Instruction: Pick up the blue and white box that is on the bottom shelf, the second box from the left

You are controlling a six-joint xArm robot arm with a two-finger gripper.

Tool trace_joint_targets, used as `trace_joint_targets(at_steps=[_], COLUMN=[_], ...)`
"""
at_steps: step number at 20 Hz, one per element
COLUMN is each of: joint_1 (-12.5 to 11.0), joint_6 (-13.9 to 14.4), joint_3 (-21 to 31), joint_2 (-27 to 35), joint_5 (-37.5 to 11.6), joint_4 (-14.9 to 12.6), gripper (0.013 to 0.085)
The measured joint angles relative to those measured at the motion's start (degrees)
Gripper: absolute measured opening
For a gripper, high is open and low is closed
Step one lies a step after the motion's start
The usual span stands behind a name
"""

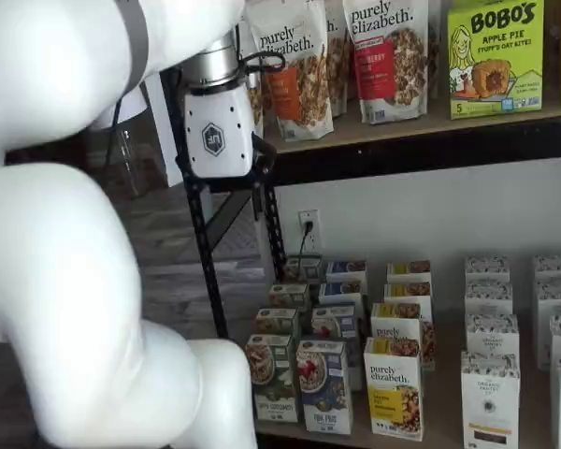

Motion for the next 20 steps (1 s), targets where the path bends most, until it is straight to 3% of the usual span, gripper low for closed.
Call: trace_joint_targets(at_steps=[8, 20], joint_1=[3.2, 3.96], joint_6=[2.57, 2.84], joint_3=[6.56, 12.06], joint_2=[3.29, 12.07], joint_5=[-11.22, -26.07], joint_4=[-1.35, -1.97], gripper=[0.085, 0.085])
